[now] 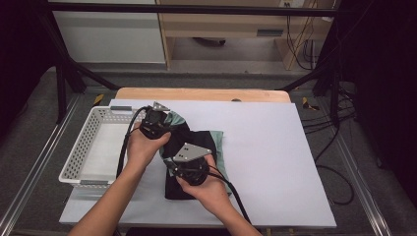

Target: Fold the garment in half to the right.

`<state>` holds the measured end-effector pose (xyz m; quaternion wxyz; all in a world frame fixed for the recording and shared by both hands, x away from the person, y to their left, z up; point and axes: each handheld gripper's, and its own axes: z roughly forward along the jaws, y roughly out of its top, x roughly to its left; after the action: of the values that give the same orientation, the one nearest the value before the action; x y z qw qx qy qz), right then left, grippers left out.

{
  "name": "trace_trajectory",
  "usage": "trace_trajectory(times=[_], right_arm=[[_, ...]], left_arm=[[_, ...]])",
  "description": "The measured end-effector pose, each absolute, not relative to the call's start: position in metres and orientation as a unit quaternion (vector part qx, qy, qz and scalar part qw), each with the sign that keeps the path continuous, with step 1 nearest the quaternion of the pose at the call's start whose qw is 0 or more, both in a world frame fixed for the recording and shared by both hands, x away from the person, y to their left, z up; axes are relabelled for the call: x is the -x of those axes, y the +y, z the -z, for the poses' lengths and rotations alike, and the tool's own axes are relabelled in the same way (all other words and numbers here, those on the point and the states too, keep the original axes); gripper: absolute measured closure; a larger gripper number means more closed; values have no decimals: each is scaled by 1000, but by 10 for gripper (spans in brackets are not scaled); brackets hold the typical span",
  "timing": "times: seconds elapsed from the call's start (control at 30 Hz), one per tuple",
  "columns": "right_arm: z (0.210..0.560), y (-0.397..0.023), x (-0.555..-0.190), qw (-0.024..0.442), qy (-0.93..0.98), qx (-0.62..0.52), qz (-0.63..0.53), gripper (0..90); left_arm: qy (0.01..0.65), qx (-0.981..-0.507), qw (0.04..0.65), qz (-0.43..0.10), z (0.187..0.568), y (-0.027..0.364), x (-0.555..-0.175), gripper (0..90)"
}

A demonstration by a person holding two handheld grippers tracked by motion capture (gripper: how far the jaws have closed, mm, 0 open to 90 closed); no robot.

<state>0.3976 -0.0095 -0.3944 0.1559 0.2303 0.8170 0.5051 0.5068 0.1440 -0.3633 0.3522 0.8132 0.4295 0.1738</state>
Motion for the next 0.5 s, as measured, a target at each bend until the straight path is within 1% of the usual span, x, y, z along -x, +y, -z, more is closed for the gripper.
trace_trajectory(times=[0.5], right_arm=[[404,-17,-397,147,818,-240,-501,818]], left_arm=[[431,-813,353,-171,374,134,-507,768]])
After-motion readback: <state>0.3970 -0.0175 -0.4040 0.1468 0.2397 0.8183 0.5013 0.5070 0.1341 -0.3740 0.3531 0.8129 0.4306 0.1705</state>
